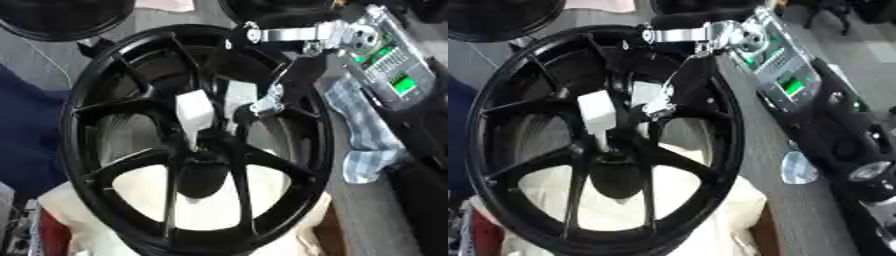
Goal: Pull the pin out of the wheel hub.
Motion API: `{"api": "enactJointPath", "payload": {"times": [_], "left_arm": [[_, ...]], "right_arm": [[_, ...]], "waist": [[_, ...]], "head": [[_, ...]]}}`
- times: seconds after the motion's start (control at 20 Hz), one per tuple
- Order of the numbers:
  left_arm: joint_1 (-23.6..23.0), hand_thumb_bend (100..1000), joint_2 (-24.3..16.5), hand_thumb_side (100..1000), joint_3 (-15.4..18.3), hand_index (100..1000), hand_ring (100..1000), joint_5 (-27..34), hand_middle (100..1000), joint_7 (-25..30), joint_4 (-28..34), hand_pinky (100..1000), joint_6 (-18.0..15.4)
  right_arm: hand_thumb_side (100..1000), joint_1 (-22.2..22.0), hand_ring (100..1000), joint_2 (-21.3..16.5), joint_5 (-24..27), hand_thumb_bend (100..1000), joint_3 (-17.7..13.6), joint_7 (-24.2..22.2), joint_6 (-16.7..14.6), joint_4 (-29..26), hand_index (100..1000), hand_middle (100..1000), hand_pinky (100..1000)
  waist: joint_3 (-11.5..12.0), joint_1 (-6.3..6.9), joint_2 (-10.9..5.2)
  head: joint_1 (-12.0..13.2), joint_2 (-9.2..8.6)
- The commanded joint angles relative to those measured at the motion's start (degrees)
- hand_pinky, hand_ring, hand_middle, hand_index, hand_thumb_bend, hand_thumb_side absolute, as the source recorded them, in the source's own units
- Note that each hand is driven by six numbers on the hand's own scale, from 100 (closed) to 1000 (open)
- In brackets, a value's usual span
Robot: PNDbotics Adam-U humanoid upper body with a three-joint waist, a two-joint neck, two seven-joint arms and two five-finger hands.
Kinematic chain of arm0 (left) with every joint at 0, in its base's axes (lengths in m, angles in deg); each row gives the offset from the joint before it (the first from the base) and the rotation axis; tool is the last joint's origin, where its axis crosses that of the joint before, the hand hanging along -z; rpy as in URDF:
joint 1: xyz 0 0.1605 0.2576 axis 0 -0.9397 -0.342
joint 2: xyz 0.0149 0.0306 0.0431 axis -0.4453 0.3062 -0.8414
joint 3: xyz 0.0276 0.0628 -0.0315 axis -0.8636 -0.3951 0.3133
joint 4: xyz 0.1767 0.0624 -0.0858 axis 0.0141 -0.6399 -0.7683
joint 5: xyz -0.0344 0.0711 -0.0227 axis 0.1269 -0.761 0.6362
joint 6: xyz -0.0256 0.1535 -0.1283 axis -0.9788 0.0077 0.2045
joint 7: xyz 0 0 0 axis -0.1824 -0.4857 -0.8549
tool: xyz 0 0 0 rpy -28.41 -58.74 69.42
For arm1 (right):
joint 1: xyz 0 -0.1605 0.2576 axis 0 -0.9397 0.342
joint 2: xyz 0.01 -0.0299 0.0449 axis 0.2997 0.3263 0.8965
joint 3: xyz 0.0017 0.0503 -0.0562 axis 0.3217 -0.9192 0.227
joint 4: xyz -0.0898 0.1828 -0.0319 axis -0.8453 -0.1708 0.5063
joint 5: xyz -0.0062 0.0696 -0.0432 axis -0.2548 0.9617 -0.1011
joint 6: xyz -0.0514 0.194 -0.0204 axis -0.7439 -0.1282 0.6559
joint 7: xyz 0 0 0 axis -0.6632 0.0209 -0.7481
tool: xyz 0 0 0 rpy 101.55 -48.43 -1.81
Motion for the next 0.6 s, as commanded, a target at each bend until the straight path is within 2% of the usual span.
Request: {"api": "enactJointPath", "payload": {"times": [0.05, 0.6], "left_arm": [[0.14, 126, -0.24, 939, 0.52, 677, 575, -0.54, 455, -0.22, 0.45, 793, -0.11], [0.59, 126, 0.07, 943, 0.28, 676, 573, -0.91, 455, -0.13, -0.05, 792, 0.05]], "right_arm": [[493, 0.41, 862, -0.26, -1.54, 512, -0.68, 0.16, -1.0, -0.39, 851, 759, 901], [494, -0.95, 861, 1.24, -6.29, 502, -1.69, 2.22, -3.12, 3.55, 858, 755, 897]], "waist": [[-0.06, 0.34, -0.58], [0.05, 0.34, -0.18]], "head": [[-0.07, 0.32], [-1.06, 0.32]]}}
